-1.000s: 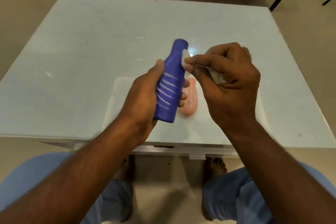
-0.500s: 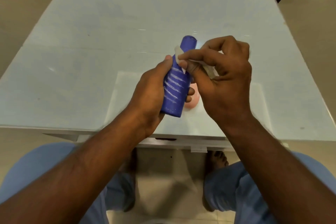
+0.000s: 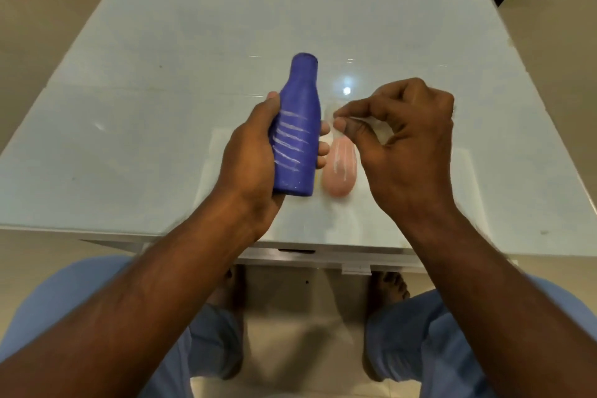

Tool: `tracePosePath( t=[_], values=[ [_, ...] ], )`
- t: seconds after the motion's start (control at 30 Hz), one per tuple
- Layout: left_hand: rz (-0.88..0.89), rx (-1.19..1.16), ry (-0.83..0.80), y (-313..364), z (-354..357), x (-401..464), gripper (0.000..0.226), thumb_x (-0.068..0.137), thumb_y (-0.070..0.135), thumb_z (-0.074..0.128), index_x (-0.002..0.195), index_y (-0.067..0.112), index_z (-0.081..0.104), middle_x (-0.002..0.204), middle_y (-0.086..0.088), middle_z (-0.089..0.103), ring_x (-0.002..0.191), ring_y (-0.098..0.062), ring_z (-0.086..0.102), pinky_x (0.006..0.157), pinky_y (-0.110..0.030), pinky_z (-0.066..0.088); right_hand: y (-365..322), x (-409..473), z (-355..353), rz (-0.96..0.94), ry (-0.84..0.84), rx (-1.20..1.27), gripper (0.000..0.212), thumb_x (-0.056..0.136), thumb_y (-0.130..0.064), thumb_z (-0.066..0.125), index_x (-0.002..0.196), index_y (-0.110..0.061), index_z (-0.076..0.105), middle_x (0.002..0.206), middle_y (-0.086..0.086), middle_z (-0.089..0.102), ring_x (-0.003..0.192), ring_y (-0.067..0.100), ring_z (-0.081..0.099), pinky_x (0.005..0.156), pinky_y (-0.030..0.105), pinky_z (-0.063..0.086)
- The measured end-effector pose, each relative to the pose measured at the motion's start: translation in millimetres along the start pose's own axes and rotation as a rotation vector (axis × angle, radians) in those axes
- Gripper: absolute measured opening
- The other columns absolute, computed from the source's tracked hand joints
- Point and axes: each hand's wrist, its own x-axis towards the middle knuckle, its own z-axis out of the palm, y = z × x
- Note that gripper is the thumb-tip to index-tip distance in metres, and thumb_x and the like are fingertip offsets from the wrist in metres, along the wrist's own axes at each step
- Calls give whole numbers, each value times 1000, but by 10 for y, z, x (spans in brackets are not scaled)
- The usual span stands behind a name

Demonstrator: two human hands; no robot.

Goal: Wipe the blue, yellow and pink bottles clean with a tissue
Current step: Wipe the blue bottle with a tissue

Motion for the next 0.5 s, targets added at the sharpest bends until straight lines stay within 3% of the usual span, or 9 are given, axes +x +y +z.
tracePosePath(
  t=[0.13,0.23,0.4,0.43,0.5],
  values=[
    [19,78,-15,-25,-1,-15,30,104,39,44,112,18,63,90,-4,77,74,-21,73,69,-31,61,-146,-21,-48,-114,72,105,17,95,-28,78,108,-16,81,103,-8,57,105,16,51,86,16,40],
    [44,124,-17,-101,15,-50,27,105,38,41,102,21,62,75,5,75,65,-15,72,65,-28,60,-241,-76,18,-149,4,159,17,94,-28,78,108,-19,82,105,-7,56,109,18,50,91,19,40],
    [4,-28,68,35,-30,-30,36,102,40,50,124,14,60,95,-9,74,77,-24,71,70,-34,60,-64,-39,62,-77,-10,7,15,93,-34,78,104,-24,82,105,-6,59,113,20,48,91,42,48],
    [9,-24,75,42,-44,-22,36,101,40,50,124,14,60,96,-9,74,77,-24,72,70,-33,60,-55,-24,40,-70,13,20,16,94,-34,77,104,-23,82,104,-7,58,111,19,48,89,41,48],
    [3,-2,66,29,-44,-26,35,101,41,49,122,15,61,93,-7,75,76,-23,72,70,-34,60,-120,-32,7,-107,65,75,18,94,-31,77,105,-18,82,102,-6,57,107,17,48,88,25,43]
  ],
)
